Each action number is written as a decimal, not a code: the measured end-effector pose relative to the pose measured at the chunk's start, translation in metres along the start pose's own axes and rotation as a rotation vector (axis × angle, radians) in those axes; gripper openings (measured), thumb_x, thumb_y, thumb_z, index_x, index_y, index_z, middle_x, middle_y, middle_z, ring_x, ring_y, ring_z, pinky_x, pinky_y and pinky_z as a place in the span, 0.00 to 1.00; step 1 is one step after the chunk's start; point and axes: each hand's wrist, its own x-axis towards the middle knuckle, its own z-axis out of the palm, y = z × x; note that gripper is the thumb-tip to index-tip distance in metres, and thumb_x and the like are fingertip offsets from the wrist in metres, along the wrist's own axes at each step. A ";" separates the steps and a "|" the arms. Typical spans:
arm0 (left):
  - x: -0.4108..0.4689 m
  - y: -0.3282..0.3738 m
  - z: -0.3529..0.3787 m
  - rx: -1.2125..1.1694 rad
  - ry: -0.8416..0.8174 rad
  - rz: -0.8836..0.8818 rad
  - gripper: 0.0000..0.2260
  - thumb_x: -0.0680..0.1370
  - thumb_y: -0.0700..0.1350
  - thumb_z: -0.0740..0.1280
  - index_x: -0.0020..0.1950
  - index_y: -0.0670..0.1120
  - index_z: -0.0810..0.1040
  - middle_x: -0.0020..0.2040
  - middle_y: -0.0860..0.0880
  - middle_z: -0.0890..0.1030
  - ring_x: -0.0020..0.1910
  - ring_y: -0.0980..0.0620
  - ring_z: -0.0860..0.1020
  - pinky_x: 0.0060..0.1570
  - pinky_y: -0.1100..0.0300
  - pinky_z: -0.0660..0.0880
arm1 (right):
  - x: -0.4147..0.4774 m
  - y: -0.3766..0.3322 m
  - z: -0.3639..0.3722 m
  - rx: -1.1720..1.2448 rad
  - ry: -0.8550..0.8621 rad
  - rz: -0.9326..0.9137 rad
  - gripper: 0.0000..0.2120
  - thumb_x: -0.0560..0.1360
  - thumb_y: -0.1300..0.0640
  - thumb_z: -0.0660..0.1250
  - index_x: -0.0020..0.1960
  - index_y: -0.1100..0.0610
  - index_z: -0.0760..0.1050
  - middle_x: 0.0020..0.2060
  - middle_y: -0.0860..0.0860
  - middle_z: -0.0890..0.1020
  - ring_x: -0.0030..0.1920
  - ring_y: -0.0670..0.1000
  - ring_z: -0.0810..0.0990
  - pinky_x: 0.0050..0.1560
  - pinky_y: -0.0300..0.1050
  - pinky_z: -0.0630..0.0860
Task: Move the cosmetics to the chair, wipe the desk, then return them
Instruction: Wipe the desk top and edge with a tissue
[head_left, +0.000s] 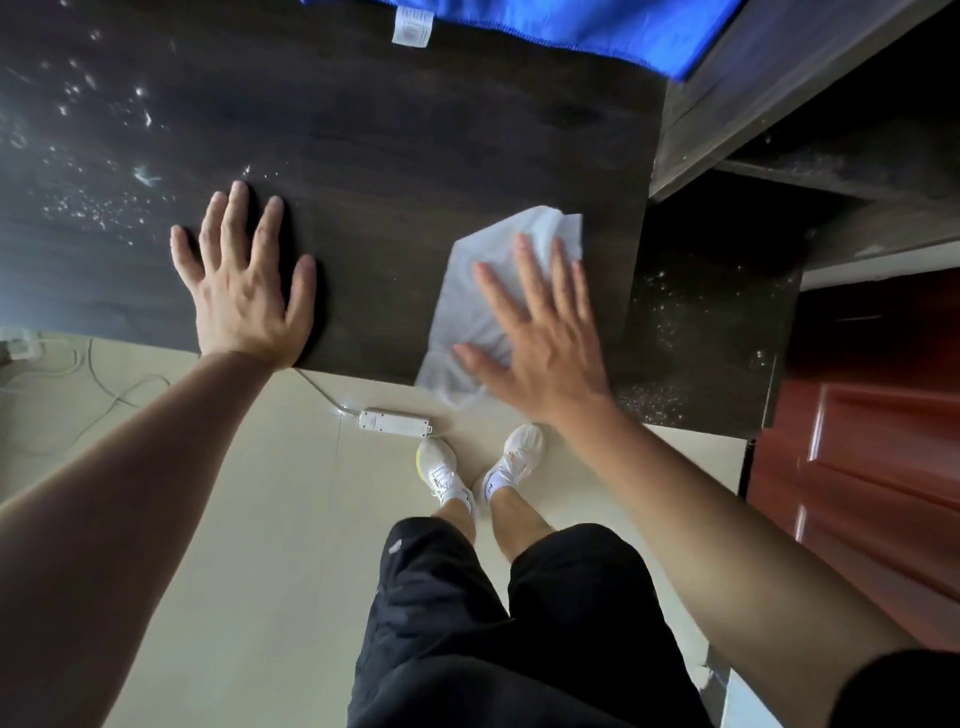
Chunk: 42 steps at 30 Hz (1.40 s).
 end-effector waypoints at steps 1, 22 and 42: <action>0.000 0.000 0.000 0.000 0.002 0.000 0.26 0.81 0.58 0.55 0.78 0.50 0.60 0.80 0.44 0.58 0.79 0.42 0.54 0.74 0.35 0.47 | -0.002 0.016 -0.003 -0.019 -0.009 0.021 0.39 0.77 0.26 0.51 0.82 0.45 0.54 0.82 0.57 0.51 0.81 0.63 0.47 0.79 0.62 0.47; 0.000 -0.002 0.003 -0.029 0.034 0.013 0.24 0.83 0.57 0.53 0.76 0.49 0.63 0.80 0.44 0.59 0.78 0.44 0.57 0.74 0.35 0.49 | 0.041 -0.035 0.011 -0.053 0.098 0.151 0.40 0.78 0.28 0.48 0.82 0.49 0.52 0.81 0.62 0.52 0.80 0.69 0.49 0.78 0.66 0.48; 0.056 -0.237 -0.049 0.033 -0.060 -0.014 0.31 0.81 0.65 0.50 0.79 0.49 0.58 0.80 0.42 0.54 0.79 0.40 0.51 0.73 0.30 0.46 | 0.182 -0.268 0.036 -0.057 -0.050 0.180 0.42 0.75 0.24 0.43 0.82 0.45 0.45 0.82 0.58 0.45 0.81 0.65 0.42 0.78 0.65 0.44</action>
